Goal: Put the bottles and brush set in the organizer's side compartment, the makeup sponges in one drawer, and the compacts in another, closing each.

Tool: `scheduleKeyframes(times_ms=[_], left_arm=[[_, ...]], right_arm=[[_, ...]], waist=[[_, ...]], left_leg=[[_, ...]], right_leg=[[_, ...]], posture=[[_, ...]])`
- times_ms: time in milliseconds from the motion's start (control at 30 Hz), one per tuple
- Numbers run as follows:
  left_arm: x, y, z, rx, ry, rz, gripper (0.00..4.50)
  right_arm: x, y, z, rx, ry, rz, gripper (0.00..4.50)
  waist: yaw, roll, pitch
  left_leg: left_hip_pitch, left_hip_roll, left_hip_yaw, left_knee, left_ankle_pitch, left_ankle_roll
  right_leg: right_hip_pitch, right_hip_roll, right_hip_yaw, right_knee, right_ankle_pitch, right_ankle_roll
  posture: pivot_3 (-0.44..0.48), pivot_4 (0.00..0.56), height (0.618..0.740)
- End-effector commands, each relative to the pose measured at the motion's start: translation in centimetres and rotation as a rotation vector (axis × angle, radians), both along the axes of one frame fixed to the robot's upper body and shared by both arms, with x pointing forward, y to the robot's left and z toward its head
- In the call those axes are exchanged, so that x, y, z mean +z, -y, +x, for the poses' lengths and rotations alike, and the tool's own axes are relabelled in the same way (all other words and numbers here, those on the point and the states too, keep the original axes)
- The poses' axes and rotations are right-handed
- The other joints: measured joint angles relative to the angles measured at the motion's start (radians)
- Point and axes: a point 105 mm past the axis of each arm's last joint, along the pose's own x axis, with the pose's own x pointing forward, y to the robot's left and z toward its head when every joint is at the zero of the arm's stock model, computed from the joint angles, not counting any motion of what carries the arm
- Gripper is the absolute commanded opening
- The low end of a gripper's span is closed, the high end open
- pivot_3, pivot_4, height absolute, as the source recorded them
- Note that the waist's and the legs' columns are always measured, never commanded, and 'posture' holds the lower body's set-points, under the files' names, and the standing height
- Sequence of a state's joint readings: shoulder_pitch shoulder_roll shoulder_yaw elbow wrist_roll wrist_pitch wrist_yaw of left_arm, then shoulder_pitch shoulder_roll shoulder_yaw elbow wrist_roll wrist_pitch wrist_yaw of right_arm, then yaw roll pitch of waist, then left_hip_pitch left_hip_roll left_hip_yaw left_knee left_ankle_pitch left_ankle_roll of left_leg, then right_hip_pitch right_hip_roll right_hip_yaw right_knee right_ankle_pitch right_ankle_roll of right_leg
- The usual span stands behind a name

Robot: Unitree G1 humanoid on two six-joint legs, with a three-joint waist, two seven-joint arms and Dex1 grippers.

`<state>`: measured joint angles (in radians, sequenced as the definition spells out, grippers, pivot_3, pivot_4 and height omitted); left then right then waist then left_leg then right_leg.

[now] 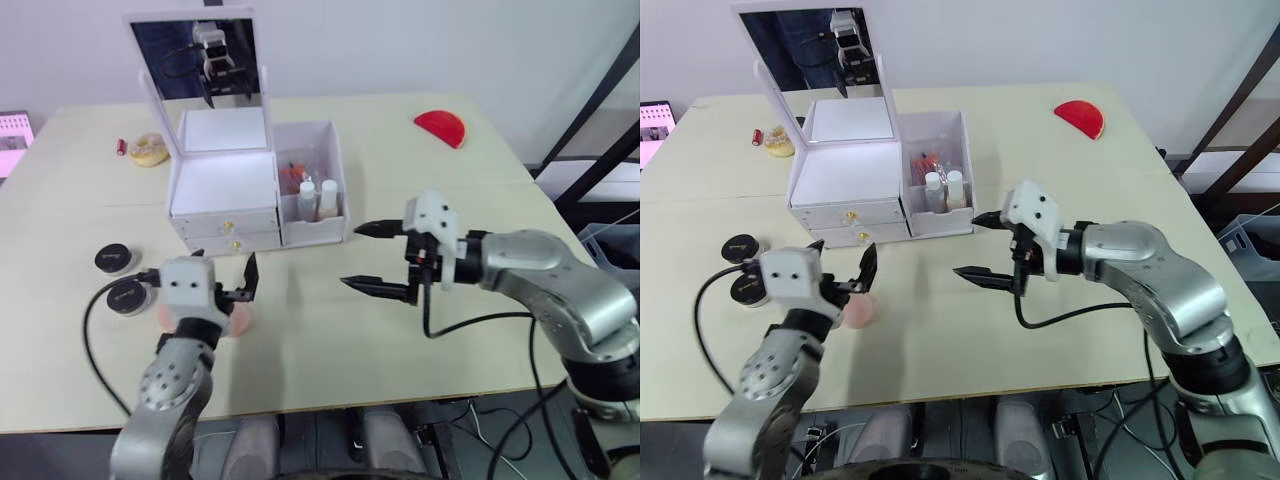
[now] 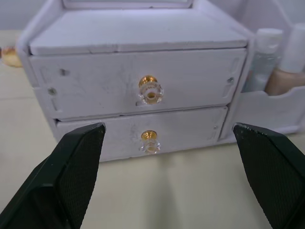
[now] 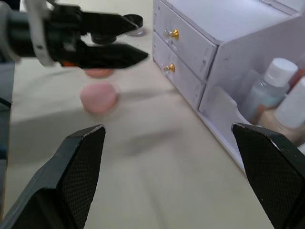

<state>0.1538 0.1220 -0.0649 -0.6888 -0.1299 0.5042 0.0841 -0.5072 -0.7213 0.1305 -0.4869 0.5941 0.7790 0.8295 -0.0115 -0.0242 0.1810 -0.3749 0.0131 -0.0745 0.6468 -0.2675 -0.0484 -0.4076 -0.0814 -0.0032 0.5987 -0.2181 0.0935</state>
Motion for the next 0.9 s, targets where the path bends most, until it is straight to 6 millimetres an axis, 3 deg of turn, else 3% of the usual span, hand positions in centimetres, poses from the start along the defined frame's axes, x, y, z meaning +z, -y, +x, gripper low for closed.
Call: scheduleKeyframes(times_ms=[33, 233, 467, 767, 900], left_arm=[[0.8, -0.2, 0.8, 0.050, 0.063, 0.015, 4.50], [1.4, -0.3, 2.4, 0.046, 0.108, 0.015, 4.50], [2.3, -0.1, 3.3, 0.023, 0.143, 0.023, 4.50], [2.4, 0.0, 3.4, 0.009, 0.141, 0.020, 0.25], [2.4, 0.1, 3.4, 0.001, 0.139, 0.016, 0.26]], right_arm=[[1.5, -1.0, 0.0, 0.039, 0.047, 0.050, 4.47], [2.6, -1.8, -1.6, 0.130, 0.031, 0.152, 4.47], [2.7, -1.8, -1.8, 0.120, 0.018, 0.184, 4.47], [3.1, -1.6, -1.8, 0.107, 0.020, 0.208, 4.50], [3.8, -1.3, -1.7, 0.108, 0.015, 0.246, 4.50]], waist=[[0.001, 0.000, 0.000], [0.006, 0.000, 0.000], [0.003, 0.000, 0.000], [0.004, 0.000, 0.000], [0.004, 0.000, 0.000]], left_leg=[[0.000, 0.000, 0.000, 0.000, 0.000, 0.000], [-0.001, 0.000, -0.002, -0.004, -0.001, 0.001], [-0.001, 0.000, -0.002, -0.002, -0.001, 0.001], [-0.001, -0.001, -0.002, -0.002, -0.001, 0.001], [-0.001, 0.000, -0.003, -0.002, -0.001, 0.001]], right_leg=[[0.000, 0.000, 0.000, 0.000, 0.000, 0.000], [-0.001, 0.001, 0.000, 0.001, 0.002, -0.003], [0.000, 0.001, 0.000, 0.001, 0.002, -0.003], [0.000, 0.001, 0.000, 0.001, 0.003, -0.004], [-0.001, 0.001, -0.001, 0.002, 0.003, -0.004]], posture=[[0.000, 0.150, 0.739], [0.000, 0.150, 0.739], [0.000, 0.150, 0.739], [0.000, 0.150, 0.739], [0.000, 0.150, 0.739]])
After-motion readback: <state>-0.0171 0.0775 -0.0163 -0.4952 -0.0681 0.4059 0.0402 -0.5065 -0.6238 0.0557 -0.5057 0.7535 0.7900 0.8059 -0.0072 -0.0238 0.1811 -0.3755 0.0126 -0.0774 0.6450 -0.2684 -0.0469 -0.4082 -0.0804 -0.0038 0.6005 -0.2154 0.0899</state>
